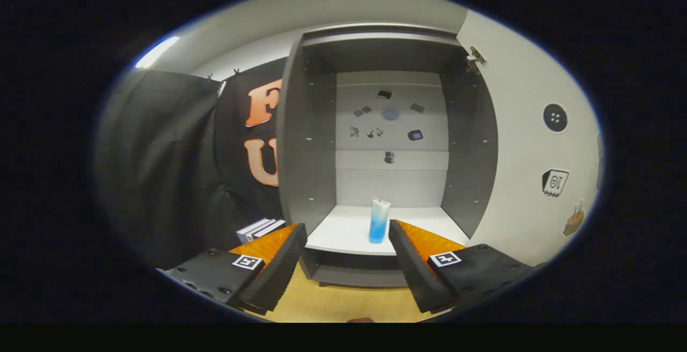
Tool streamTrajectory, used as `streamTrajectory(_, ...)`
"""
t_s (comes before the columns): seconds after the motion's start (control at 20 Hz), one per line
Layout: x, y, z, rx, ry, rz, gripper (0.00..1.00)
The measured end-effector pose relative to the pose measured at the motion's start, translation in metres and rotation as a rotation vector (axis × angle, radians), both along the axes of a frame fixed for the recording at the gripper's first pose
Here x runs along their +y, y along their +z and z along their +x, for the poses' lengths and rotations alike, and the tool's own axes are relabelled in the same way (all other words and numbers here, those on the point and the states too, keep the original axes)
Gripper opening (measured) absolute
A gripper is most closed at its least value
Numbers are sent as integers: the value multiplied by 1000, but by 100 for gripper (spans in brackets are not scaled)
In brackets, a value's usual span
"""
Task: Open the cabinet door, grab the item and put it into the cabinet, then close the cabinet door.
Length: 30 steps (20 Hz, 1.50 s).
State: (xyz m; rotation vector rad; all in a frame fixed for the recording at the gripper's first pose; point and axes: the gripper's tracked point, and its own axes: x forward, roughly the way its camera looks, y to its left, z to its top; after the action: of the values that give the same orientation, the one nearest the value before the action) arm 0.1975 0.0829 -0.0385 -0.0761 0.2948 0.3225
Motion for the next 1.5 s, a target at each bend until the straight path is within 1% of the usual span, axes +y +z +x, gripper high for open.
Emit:
streamTrajectory(0.2,-14,27,-76,-21,43,20,98)
streamTrajectory(0.35,-45,45,-122,-42,27,29,98)
streamTrajectory(0.55,-102,72,-166,-77,-13,49,97)
streamTrajectory(0.75,-162,92,-199,-112,-42,65,97)
streamTrajectory(0.85,-196,99,-213,-128,-73,62,97)
streamTrajectory(1.15,-295,118,-221,-173,-211,42,98)
streamTrajectory(1.4,-352,110,-189,-156,-302,41,98)
streamTrajectory(1.5,-371,104,-180,-154,-329,0,98)
